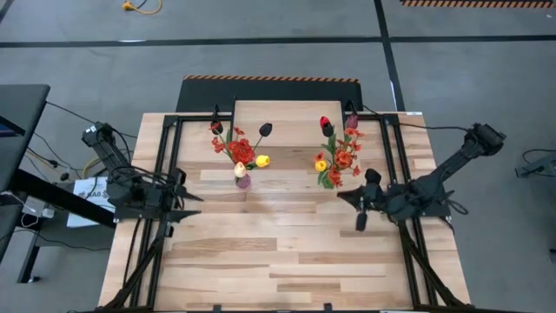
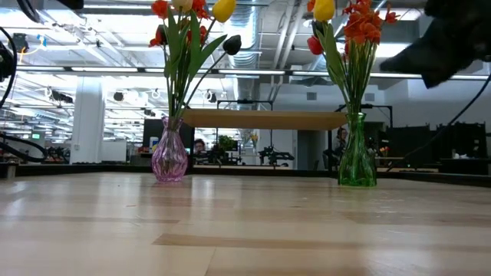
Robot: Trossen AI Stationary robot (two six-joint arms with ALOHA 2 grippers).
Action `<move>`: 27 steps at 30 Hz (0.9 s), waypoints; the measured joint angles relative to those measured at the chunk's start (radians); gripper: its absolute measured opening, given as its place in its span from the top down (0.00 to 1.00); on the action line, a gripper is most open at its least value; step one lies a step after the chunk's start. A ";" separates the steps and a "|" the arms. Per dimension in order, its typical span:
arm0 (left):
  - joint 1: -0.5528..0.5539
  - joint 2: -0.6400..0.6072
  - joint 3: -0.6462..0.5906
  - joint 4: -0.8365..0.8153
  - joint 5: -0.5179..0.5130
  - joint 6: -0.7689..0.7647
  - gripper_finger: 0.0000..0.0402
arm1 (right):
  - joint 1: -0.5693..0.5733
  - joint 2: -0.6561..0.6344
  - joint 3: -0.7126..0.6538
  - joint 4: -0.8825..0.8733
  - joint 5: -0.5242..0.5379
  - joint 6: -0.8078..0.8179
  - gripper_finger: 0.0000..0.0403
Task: Pick and place flowers into a vace then onto a shelf
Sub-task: Put the green vase on the shelf
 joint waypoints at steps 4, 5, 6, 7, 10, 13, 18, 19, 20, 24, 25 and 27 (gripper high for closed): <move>0.000 0.000 0.000 0.058 -0.117 0.086 0.67 | -0.025 0.054 -0.005 -0.023 0.026 0.110 1.00; 0.000 0.000 0.000 0.067 -0.140 0.108 0.67 | -0.026 0.068 -0.005 -0.034 0.021 0.122 1.00; 0.000 0.000 0.000 0.074 -0.157 0.127 0.67 | -0.023 0.081 -0.005 -0.046 0.011 0.127 1.00; 0.000 0.000 0.000 0.080 -0.170 0.147 0.67 | -0.017 0.094 -0.005 -0.060 -0.002 0.128 1.00; 0.000 0.000 0.000 0.115 -0.192 0.200 0.67 | 0.008 0.126 -0.005 -0.088 -0.030 0.128 1.00; 0.000 0.000 0.000 0.121 -0.201 0.203 0.67 | 0.035 0.150 -0.005 -0.093 -0.030 0.129 1.00; 0.000 0.000 0.000 0.089 -0.210 0.151 0.67 | 0.039 0.175 -0.005 -0.141 -0.031 0.152 1.00; 0.000 0.000 0.000 0.078 -0.210 0.137 0.67 | 0.035 0.176 -0.005 -0.167 -0.029 0.172 0.99; 0.000 0.000 0.000 0.070 -0.210 0.124 0.67 | 0.029 0.176 -0.005 -0.200 -0.027 0.202 0.99; 0.000 0.000 0.000 0.061 -0.210 0.090 0.67 | -0.007 0.175 -0.005 -0.349 0.002 0.404 0.95; 0.000 0.000 0.000 0.061 -0.210 0.083 0.67 | -0.015 0.175 -0.005 -0.380 0.008 0.448 0.94; 0.000 0.000 0.000 0.064 -0.210 0.063 0.67 | -0.029 0.176 -0.005 -0.421 0.014 0.503 0.89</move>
